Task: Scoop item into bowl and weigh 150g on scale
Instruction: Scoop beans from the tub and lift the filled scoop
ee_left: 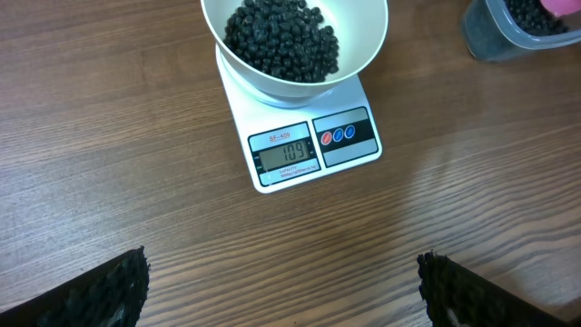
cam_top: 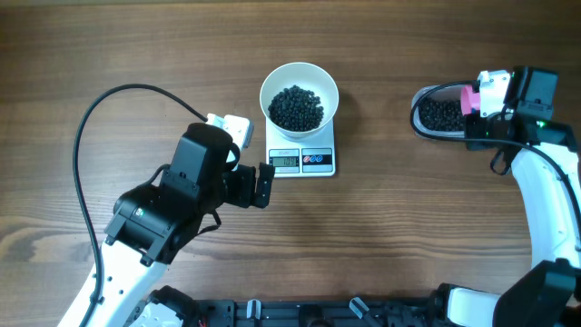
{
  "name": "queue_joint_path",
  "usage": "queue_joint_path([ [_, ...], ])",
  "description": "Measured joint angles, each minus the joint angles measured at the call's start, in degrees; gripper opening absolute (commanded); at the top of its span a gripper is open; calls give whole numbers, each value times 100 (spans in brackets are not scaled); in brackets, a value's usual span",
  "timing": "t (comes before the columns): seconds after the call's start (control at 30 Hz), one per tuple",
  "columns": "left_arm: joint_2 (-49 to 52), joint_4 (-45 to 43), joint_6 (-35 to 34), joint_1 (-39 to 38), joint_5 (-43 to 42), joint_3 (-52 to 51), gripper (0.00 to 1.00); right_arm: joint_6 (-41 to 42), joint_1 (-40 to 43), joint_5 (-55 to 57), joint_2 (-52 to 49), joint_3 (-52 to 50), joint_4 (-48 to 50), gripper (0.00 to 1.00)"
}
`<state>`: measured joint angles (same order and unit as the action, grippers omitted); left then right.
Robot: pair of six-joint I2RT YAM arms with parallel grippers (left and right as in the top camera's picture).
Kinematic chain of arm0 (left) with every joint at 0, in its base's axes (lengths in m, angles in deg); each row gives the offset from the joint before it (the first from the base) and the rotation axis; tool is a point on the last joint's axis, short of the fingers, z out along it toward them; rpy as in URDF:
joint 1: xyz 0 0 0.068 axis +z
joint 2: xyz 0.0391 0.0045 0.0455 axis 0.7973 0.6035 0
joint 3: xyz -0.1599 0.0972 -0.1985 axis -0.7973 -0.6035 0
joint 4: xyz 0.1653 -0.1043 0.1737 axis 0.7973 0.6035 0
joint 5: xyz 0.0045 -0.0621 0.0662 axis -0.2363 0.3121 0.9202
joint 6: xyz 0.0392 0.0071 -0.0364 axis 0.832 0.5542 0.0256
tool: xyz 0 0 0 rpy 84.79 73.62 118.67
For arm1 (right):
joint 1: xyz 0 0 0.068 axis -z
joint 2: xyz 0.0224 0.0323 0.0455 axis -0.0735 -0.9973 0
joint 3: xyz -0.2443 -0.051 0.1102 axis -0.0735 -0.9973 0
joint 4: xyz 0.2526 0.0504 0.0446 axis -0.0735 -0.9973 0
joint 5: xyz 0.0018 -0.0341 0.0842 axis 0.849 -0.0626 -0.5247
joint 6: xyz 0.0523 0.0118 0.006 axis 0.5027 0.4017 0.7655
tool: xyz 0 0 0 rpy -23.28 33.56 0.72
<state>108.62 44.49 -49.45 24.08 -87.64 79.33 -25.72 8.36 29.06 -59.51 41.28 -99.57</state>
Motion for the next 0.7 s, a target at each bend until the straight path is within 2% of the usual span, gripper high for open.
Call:
queue_joint_path([
  [0.27,0,0,-2,0,0,0,100,-63,0,28,-247,0,20,4],
  [0.53,0,0,-2,0,2,0,100,-179,24,-516,-365,0,44,4],
  [0.7,0,0,0,0,0,0,100,-535,39,-898,-391,0,68,4],
])
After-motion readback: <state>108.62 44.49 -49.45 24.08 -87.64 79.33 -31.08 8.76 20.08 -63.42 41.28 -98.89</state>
